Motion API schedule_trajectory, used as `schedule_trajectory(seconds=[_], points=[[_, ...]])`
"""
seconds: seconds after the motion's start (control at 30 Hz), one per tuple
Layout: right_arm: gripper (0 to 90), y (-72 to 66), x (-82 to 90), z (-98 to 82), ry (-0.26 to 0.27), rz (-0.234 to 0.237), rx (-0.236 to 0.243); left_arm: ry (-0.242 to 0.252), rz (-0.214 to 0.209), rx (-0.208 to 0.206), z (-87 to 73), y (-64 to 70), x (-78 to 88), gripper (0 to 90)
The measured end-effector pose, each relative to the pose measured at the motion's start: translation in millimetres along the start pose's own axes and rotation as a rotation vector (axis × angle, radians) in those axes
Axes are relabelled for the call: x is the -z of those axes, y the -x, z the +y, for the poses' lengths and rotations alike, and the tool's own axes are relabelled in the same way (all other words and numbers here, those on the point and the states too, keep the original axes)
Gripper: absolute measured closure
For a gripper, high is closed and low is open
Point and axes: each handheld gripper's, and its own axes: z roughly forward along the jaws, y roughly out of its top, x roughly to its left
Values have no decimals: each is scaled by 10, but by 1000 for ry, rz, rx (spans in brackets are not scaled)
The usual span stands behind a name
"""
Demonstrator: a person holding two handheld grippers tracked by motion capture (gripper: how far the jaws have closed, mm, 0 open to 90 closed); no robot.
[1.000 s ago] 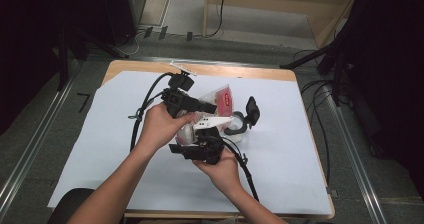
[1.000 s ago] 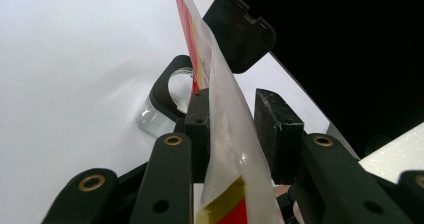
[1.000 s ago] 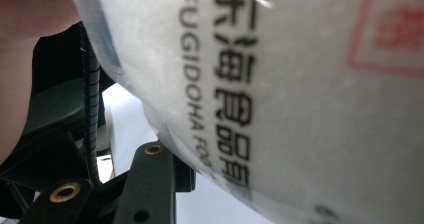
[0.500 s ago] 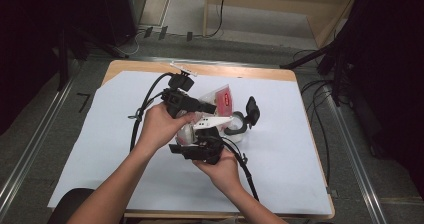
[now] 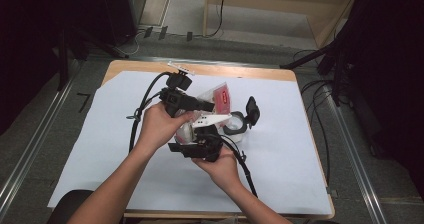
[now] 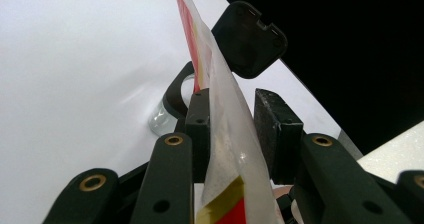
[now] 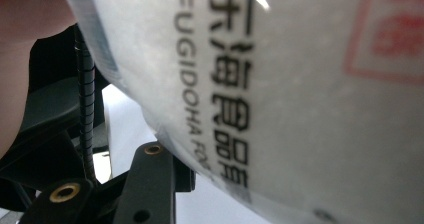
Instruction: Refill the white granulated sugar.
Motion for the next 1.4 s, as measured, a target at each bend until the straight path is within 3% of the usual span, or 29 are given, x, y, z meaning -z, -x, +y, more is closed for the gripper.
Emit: schedule_trajectory(seconds=[0.43,0.57,1.4], points=[[616,16,-7,23,-1,11,6,26,-1,6,-12,8,28,691],[616,19,3,18,11,15,0,29,-4,-10,-9,34,15,690],[617,-12,41,-20,19,4,-30,-3,-31,0,27,45,-38,691]])
